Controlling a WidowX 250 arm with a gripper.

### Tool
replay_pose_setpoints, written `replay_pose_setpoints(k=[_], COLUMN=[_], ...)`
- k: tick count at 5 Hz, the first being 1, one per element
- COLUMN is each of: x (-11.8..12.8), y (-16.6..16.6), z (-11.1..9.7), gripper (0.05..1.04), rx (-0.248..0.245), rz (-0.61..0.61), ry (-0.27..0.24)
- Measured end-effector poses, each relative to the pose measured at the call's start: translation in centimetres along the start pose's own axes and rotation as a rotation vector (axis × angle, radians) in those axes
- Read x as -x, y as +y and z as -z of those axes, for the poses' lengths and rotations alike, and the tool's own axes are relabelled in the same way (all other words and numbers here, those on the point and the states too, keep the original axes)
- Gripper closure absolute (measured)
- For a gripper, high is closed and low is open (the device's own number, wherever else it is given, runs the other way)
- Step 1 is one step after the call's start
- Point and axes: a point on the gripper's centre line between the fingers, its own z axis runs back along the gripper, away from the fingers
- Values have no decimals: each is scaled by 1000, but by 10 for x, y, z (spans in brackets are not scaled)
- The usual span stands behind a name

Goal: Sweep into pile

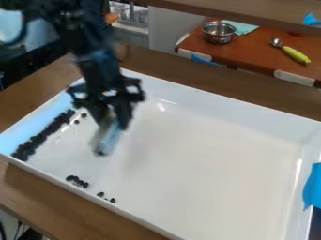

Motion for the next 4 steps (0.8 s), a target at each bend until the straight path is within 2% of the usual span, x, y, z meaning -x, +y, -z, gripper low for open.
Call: replay_pose_setpoints(k=[1,2,3,4], x=[12,38,36,36], y=[-21,-35,-42,-42], z=[17,42,46,47], gripper=[704,704,704,704], rx=[-24,-42,-51,-51], rz=[48,145,185,191], ry=[15,16,-50,-65])
